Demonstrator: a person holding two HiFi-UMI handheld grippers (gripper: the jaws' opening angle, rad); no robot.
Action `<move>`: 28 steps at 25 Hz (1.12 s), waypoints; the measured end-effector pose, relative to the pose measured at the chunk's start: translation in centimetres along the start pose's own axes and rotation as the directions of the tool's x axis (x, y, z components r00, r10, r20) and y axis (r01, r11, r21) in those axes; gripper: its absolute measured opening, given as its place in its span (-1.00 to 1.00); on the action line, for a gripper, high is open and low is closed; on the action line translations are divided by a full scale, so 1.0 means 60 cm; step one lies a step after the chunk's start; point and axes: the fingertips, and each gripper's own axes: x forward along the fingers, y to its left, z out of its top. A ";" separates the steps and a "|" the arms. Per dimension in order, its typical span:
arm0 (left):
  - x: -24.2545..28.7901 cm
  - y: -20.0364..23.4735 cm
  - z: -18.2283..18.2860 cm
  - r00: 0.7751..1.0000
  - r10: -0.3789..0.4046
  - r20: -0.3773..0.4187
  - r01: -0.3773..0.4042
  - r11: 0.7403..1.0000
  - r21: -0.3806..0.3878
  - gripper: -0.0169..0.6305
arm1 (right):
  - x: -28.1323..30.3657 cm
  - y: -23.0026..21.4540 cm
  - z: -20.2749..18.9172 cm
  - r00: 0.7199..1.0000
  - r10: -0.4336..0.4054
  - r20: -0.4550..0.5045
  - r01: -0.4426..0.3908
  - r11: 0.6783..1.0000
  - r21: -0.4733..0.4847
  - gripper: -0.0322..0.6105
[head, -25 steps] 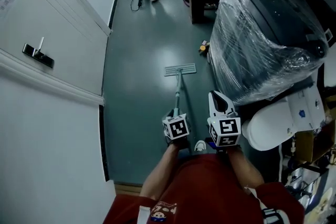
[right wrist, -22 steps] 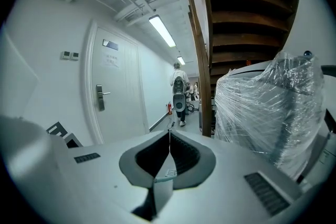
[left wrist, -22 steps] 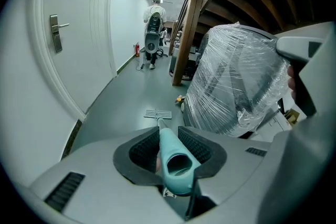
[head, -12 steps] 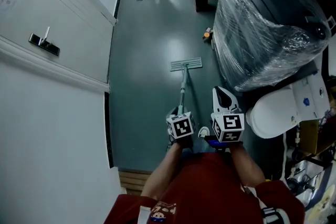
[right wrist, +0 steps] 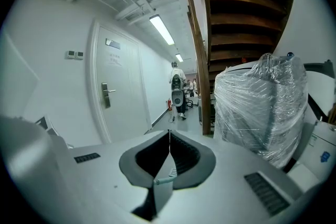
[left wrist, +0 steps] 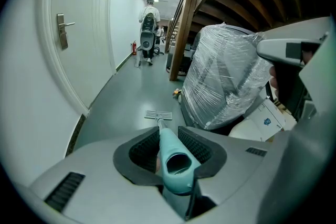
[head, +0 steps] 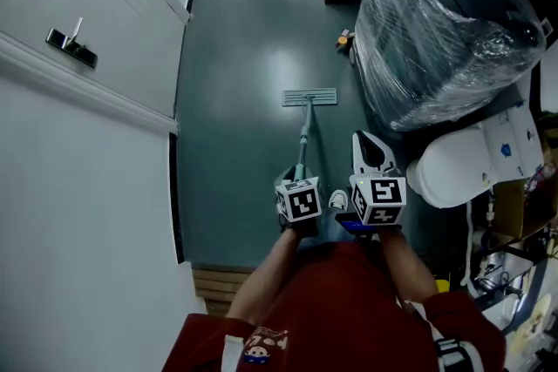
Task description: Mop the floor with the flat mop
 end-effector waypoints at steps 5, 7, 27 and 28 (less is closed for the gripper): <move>-0.029 0.036 -0.041 1.000 -0.021 -0.003 0.021 1.000 -0.010 -0.56 | -0.025 0.056 -0.014 1.000 -0.009 -0.005 0.009 1.000 -0.016 -0.84; -0.039 0.044 -0.052 1.000 -0.024 -0.003 0.024 1.000 -0.013 -0.56 | -0.035 0.071 -0.017 1.000 -0.016 -0.007 0.016 1.000 -0.023 -0.84; -0.098 0.048 -0.115 0.999 -0.038 0.015 0.038 0.999 -0.019 -0.56 | -0.113 0.116 -0.015 1.000 -0.007 -0.009 0.007 0.997 -0.079 -0.84; -0.100 0.043 -0.118 0.999 -0.033 0.011 0.033 0.999 -0.015 -0.56 | -0.120 0.111 -0.014 1.000 -0.003 -0.010 0.002 0.997 -0.078 -0.84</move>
